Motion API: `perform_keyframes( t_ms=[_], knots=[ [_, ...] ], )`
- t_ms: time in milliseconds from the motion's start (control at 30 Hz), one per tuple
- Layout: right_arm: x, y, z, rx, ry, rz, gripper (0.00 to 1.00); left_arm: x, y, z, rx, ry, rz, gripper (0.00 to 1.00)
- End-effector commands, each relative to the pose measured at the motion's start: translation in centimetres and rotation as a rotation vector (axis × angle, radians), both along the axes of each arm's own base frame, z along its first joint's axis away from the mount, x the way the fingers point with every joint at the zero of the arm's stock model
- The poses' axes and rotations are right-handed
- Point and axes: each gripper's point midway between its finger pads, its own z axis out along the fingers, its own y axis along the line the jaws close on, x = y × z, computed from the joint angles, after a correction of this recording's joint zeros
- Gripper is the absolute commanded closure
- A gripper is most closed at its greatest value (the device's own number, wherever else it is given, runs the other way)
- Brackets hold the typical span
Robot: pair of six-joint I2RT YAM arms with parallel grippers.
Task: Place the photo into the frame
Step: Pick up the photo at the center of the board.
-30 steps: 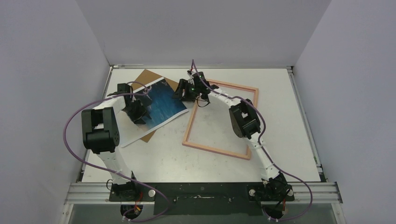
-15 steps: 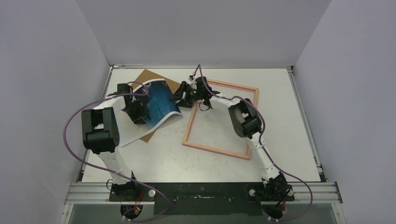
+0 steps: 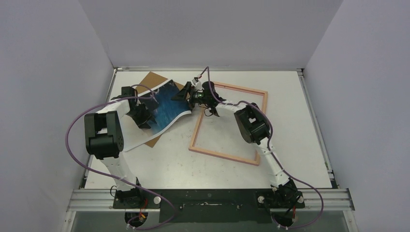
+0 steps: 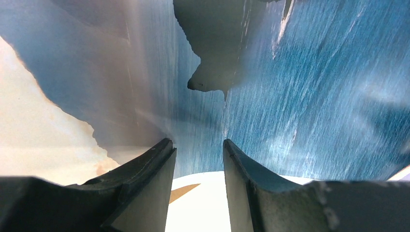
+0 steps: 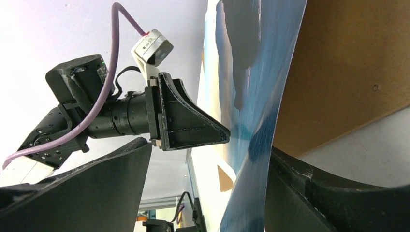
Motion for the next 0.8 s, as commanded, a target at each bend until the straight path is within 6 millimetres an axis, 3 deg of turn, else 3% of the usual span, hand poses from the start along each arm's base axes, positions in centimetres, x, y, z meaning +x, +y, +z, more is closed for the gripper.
perform_keyframes(
  t_ms=[0, 267, 467, 767],
  knots=[
    [-0.5, 0.1, 4.8, 0.003, -0.114, 0.013, 0.28, -1.6, 0.8, -3.3, 0.051, 0.081, 0.005, 0.6],
    [0.7, -2.3, 1.9, -0.102, -0.094, -0.048, 0.43, -1.4, 0.9, -3.3, 0.051, 0.075, 0.008, 0.6],
    [1.5, -3.8, 1.7, -0.102, -0.09, -0.054, 0.52, -1.5, 0.9, -3.3, 0.053, 0.076, 0.006, 0.6],
    [0.9, -3.9, 0.4, -0.168, -0.081, -0.028, 0.88, -1.1, 1.0, -3.2, 0.052, 0.067, 0.018, 0.6]
  ],
)
